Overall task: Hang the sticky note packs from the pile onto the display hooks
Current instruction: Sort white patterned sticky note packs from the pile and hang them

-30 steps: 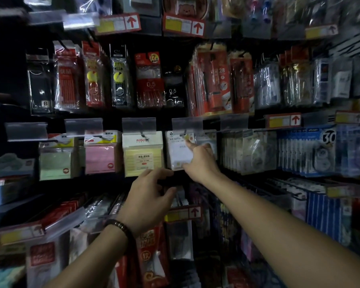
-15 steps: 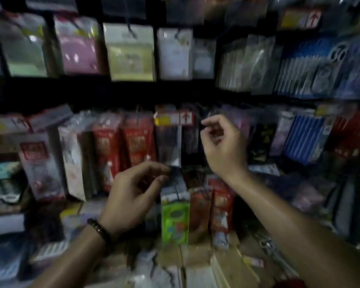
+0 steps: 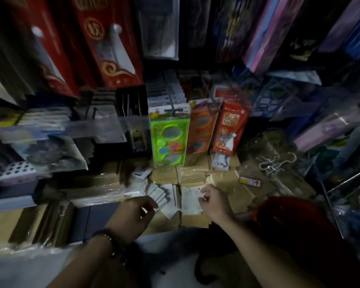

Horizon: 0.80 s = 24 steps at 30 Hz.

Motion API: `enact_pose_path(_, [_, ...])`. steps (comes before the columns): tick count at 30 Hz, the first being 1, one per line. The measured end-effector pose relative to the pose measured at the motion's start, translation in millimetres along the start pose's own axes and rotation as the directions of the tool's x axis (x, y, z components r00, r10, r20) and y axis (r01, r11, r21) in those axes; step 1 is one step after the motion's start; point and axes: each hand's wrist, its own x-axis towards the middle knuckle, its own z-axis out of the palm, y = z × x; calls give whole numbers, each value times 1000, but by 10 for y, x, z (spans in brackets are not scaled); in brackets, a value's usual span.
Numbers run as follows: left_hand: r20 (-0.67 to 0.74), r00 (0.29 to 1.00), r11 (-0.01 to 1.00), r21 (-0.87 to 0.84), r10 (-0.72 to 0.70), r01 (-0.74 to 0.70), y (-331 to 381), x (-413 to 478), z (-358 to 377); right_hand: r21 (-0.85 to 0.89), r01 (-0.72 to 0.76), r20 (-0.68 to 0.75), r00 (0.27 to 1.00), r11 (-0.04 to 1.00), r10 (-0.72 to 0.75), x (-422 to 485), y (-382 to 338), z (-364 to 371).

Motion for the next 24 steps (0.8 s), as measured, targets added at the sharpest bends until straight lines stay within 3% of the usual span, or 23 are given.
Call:
enact_pose_path(5, [108, 984, 988, -35, -144, 149, -380, 213, 487, -332, -162, 180, 956, 929, 231, 324, 520, 692])
enact_pose_path(9, [166, 961, 972, -48, -221, 232, -535, 284, 784, -483, -146, 204, 940, 863, 273, 563, 770, 1064])
enact_pose_path(13, [247, 945, 974, -22, -214, 227, -526, 387, 802, -490, -173, 157, 947, 854, 281, 874, 817, 1353])
enact_pose_path(17, [253, 936, 965, -29, -244, 260, -478, 406, 752, -405, -198, 148, 949, 892, 278, 1011, 952, 1722])
enact_pose_path(24, [270, 935, 966, -52, -232, 255, -417, 368, 714, -448, -177, 130, 957, 876, 260, 951, 1022, 1967])
